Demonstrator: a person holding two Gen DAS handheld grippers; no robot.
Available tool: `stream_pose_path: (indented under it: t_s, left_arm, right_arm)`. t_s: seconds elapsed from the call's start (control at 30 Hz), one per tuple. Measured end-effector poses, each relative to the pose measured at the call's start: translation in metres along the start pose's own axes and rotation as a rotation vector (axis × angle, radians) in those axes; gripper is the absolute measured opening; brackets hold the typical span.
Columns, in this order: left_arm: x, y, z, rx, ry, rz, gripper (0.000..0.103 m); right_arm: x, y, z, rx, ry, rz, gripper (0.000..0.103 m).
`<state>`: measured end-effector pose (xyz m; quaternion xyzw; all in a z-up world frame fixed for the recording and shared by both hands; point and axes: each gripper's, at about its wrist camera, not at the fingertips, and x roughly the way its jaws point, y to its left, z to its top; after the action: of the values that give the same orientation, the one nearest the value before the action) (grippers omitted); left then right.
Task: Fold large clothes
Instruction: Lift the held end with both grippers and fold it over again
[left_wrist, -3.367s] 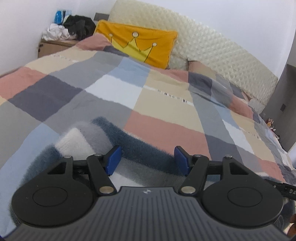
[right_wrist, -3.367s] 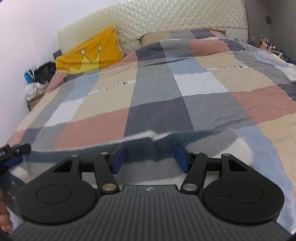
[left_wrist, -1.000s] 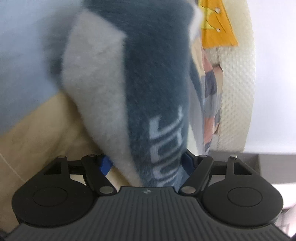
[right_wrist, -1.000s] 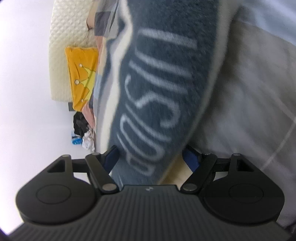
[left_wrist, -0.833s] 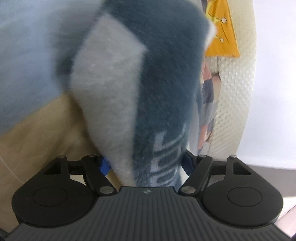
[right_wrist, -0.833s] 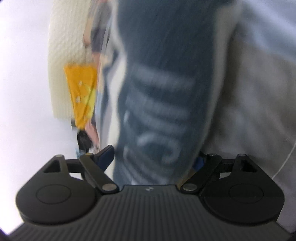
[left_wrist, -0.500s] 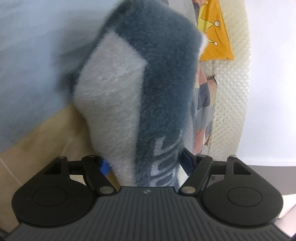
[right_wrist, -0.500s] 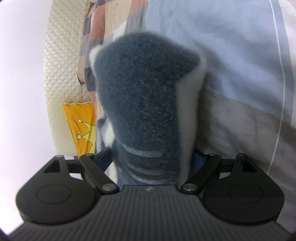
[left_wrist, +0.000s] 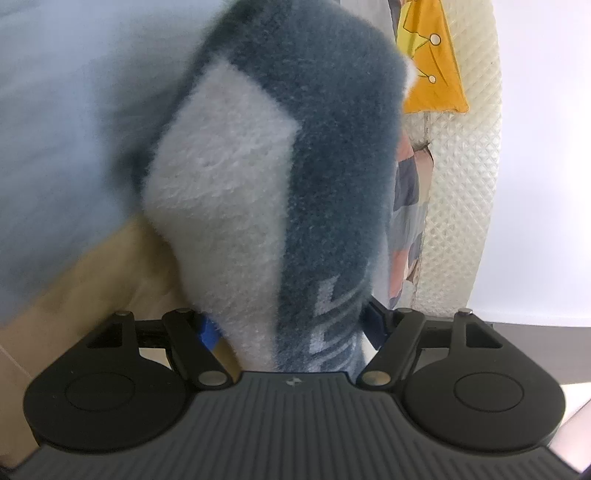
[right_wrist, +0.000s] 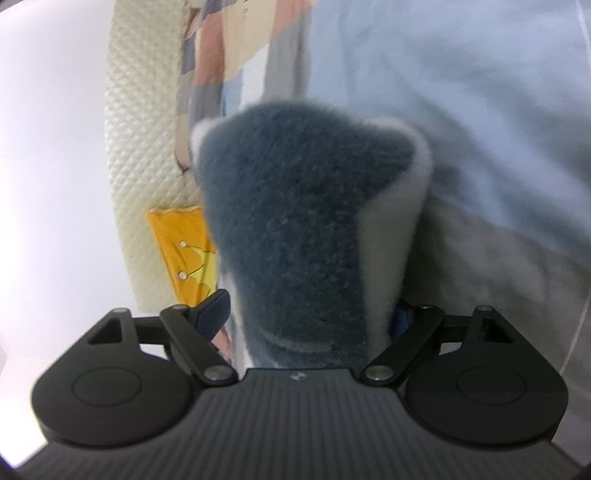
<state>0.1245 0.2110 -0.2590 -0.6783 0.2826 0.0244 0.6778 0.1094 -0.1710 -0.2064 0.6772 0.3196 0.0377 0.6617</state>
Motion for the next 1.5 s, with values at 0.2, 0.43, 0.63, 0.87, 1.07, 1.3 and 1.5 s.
stream_pose_path:
  t_s: [0.2,0.43,0.63,0.87,1.07,1.3,1.5]
  left_arm:
    - [-0.002,-0.001,0.001,-0.012,0.006,-0.002,0.078]
    - [-0.006,-0.010,-0.007,0.057,-0.059,0.034,0.078]
    - [-0.006,-0.006,-0.007,0.025,-0.077,0.024,0.078]
    - [0.001,0.009,-0.010,-0.038,-0.116,0.039,0.079]
    - [0.011,0.008,-0.011,-0.040,-0.115,0.061,0.078]
    - [0.021,-0.003,-0.023,0.006,-0.130,0.083,0.073]
    - [0.000,-0.022,-0.029,0.095,-0.154,0.111,0.061]
  right_arm:
    - [-0.010,0.014,0.004,-0.064,0.006,0.046,0.054]
    - [-0.013,0.029,0.004,-0.130,0.023,0.165,0.054]
    - [-0.007,0.027,0.009,-0.130,0.020,0.123,0.054]
    - [0.001,0.020,-0.002,-0.179,0.003,0.001,0.057]
    - [0.011,0.014,0.000,-0.211,-0.010,-0.075,0.058]
    - [0.021,0.018,0.000,-0.268,-0.038,-0.107,0.050]
    - [0.009,0.029,-0.013,-0.378,-0.070,-0.134,0.037]
